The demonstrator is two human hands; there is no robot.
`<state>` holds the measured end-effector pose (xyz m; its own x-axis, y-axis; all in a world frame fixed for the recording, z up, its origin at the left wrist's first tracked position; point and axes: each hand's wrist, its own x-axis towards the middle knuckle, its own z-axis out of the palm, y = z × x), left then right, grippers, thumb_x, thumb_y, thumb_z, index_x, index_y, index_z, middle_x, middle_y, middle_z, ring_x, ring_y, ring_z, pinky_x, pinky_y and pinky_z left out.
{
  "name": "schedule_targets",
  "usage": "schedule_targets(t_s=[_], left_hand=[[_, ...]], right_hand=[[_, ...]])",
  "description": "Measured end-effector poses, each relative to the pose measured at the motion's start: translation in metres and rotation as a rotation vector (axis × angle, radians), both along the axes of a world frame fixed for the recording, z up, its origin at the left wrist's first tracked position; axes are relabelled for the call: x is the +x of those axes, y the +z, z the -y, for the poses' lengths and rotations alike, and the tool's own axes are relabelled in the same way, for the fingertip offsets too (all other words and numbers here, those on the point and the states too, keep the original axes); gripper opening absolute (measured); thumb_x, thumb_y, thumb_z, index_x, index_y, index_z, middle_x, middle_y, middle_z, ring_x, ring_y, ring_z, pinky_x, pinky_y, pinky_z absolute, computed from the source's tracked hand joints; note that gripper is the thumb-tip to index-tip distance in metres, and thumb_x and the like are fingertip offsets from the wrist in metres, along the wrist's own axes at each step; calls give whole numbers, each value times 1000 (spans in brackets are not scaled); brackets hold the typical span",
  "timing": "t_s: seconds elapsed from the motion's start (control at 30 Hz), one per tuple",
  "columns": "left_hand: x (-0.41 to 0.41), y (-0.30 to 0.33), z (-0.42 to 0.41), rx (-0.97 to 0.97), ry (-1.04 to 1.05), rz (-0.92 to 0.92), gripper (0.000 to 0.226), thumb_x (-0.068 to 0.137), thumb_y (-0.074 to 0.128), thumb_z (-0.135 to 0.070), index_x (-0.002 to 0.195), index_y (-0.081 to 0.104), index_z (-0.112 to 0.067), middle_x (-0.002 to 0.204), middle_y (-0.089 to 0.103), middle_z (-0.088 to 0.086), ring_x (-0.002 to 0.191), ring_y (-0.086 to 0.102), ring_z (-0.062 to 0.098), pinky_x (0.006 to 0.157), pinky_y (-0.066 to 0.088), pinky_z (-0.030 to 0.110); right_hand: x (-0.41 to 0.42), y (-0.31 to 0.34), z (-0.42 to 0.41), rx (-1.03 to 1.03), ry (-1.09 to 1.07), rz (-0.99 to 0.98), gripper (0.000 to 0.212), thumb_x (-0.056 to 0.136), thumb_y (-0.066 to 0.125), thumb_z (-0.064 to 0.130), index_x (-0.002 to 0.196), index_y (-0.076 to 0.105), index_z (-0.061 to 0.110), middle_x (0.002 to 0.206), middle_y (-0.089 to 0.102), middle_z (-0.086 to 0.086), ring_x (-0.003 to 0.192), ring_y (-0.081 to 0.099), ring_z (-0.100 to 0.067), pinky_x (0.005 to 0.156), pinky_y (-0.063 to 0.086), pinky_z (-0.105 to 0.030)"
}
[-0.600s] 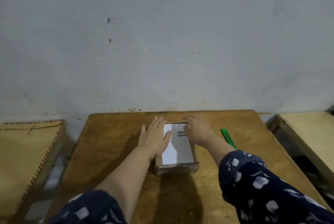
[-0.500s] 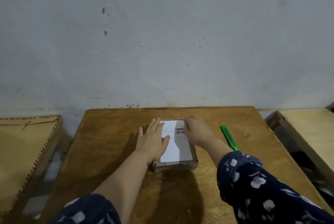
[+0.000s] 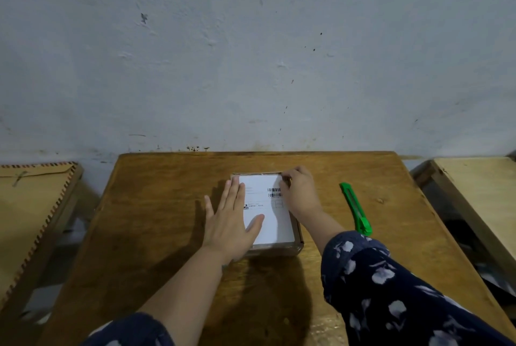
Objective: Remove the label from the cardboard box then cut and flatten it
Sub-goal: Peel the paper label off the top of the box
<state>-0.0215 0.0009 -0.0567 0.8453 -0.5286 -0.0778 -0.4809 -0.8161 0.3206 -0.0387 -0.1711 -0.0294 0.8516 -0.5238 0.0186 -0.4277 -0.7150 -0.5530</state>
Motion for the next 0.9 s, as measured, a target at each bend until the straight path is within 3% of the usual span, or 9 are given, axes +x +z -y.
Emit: schedule_targets(t_s=[0.13,0.33,0.57,0.9], left_hand=[[-2,4,-1,-4,-1,7,82,91,21,-65,151,-14,-21,156,-27,-5,142,-27,12,112,-20,51],[-4,5,1,5,6,17,81,92,21,-64,151,-12,-21,156,-26,-5,142,-27,12,112,-20,51],[-5,4,-1,1,2,24,81,92,22,-64,152,-11,-20,156,-25,-4,142,-27,12,113,-19,52],[-6,5,-4,-10,-5,20,81,92,23,-62,152,-11,-19,157,-24,-3,142,-26,12,113,-19,51]], right_hand=[[4,2,1,-58,-47,-3,23,92,55,22,111,64,12,117,55,-2,106,53,-21,89,50,-37],[11,3,1,-18,-96,-4,18,92,56,21,101,67,9,108,55,-1,94,56,-20,81,51,-34],[11,1,-3,-74,-92,6,19,94,52,18,97,67,7,104,56,-3,82,51,-15,69,42,-25],[14,2,-7,-142,-96,-32,19,95,49,13,91,66,5,99,57,-4,77,51,-17,62,39,-27]])
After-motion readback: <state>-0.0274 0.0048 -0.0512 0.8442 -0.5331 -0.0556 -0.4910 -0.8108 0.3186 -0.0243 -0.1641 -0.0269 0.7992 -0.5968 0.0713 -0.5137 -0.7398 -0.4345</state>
